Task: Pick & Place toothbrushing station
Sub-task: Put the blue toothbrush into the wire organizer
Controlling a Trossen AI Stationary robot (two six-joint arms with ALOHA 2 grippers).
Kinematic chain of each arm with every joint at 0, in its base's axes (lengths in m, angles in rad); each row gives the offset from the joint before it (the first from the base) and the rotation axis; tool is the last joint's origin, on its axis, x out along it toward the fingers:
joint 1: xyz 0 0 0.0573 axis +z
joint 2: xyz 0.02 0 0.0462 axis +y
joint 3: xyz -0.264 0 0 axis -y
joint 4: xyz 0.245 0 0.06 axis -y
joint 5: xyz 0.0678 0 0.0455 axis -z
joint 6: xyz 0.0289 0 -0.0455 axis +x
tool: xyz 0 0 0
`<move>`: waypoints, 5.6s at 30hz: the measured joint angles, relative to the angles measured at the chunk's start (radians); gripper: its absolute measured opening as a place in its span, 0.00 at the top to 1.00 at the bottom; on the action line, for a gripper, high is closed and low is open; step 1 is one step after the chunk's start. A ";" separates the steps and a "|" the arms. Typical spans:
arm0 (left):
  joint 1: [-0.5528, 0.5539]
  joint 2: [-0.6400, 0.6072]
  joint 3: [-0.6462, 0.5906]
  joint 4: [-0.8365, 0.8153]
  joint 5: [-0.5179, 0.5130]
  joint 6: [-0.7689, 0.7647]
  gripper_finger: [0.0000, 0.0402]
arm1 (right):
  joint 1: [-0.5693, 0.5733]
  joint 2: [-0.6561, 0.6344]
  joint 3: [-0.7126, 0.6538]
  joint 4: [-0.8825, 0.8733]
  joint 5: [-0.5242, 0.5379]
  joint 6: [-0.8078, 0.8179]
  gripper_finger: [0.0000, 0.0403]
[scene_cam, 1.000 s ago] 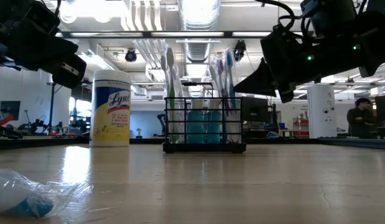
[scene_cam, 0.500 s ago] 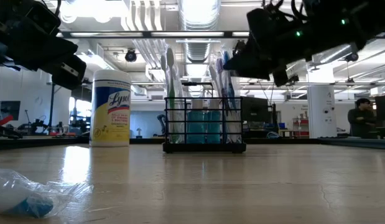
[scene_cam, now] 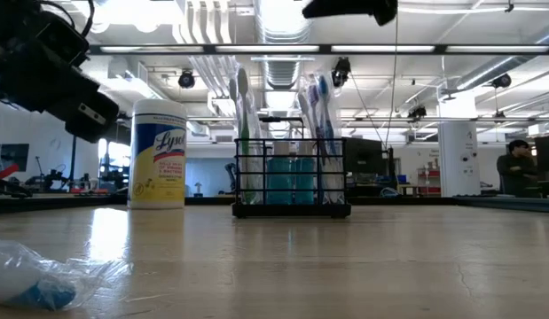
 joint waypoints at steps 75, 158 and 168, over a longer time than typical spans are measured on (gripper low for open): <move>0.000 -0.302 0.276 -0.634 -0.085 0.063 0.97 | -0.059 1.029 1.042 -0.684 -0.664 0.140 0.93; 0.035 0.279 0.399 0.075 -0.462 0.364 0.83 | -0.175 0.257 -0.297 1.185 -0.299 -0.616 0.95; 0.035 0.408 0.410 0.353 -0.387 0.339 0.51 | -0.177 0.257 -0.262 1.188 -0.363 -0.649 0.95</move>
